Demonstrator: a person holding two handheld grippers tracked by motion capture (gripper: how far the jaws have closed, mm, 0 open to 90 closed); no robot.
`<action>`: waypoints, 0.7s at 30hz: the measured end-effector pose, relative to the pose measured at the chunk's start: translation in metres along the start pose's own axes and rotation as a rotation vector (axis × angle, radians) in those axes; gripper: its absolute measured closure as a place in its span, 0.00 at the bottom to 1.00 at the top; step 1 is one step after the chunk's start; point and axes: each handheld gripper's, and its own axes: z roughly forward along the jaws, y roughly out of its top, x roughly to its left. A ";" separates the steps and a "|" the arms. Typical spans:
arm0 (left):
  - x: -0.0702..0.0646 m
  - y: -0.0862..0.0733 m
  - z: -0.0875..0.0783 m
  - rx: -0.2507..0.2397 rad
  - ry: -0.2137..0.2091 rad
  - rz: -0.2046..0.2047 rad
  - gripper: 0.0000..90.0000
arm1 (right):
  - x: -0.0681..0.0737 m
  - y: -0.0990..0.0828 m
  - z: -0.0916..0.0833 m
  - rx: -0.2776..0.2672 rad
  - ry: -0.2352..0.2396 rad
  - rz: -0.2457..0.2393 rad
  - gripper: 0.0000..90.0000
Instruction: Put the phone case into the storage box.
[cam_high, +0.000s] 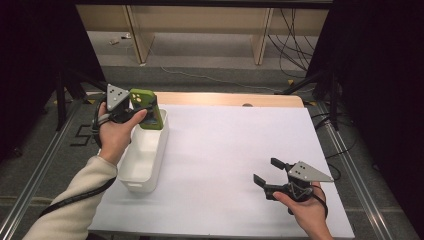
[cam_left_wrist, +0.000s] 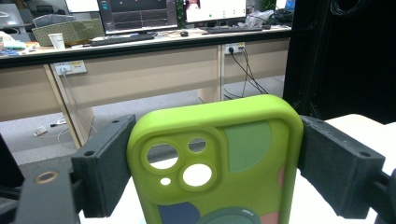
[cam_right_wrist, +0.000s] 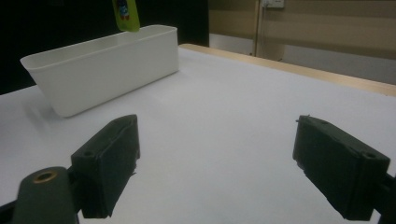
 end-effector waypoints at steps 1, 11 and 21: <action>0.000 0.000 0.000 0.000 0.000 0.000 0.17 | 0.000 0.000 0.000 0.001 0.001 0.001 0.18; 0.002 0.000 0.005 0.003 0.004 0.013 0.17 | 0.000 0.000 0.000 0.002 -0.001 0.002 0.18; 0.005 0.000 0.011 0.006 0.008 0.017 0.17 | 0.000 0.000 0.000 0.003 0.000 0.001 0.18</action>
